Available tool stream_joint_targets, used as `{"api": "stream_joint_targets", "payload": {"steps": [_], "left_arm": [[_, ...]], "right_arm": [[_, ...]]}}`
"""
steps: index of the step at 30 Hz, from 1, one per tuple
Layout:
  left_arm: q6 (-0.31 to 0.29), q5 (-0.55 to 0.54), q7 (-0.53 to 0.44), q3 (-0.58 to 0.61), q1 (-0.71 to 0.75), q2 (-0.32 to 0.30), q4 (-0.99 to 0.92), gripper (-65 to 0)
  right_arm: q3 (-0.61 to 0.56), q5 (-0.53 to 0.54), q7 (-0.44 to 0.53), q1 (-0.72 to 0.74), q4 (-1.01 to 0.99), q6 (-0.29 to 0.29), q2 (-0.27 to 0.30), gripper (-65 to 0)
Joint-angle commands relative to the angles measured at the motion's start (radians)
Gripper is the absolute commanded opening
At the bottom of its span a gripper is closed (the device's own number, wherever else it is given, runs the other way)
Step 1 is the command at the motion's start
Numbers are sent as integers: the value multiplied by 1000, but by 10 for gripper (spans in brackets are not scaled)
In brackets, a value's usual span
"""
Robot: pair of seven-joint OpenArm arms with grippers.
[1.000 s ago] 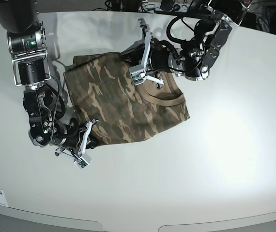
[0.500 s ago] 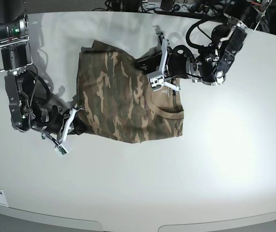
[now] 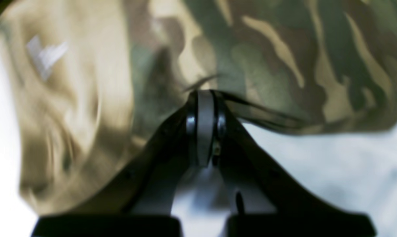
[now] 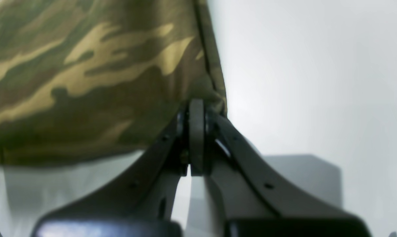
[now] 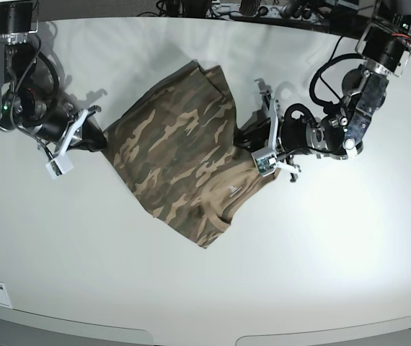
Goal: Fold the T-shirt properly
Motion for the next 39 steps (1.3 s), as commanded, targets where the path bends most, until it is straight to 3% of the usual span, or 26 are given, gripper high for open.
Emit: {"api": "stream_joint_targets", "payload": {"steps": [1, 5, 9, 15, 22, 25, 27, 30, 34, 39], "left_arm": [[24, 89, 27, -5, -21, -19, -32, -650], [24, 160, -164, -5, -65, -13, -123, -650], [24, 169, -257, -5, -115, 4, -181, -650], [23, 156, -264, -5, -201, 5, -183, -650], [24, 150, -248, -5, -308, -33, -163, -650], [24, 135, -193, -5, -339, -49, -162, -650], [24, 42, -106, -6, -353, -60, -161, -650], [20, -193, 30, -28, -351, -83, -160, -650], [14, -563, 211, -87, -309, -103, -158, -650], [14, -1006, 527, -166, -267, -100, -157, -650]], "right_arm": [[25, 5, -5, -23, 36, 5, 0, -650], [85, 3, -4, -140, 110, 5, -77, -650], [118, 3, -4, -219, 162, 5, -169, -650], [120, -35, -3, -248, 268, 5, -260, -650], [162, -95, -4, -248, 476, 5, -261, -650], [214, -99, -7, -249, 542, 5, -261, -650], [257, -98, -7, -254, 571, 5, -260, -650], [330, -38, -8, -264, 596, 5, -261, -650], [420, 243, -49, -264, 597, 5, -257, -650], [479, 567, -254, -264, 597, 5, -253, -650]]}}
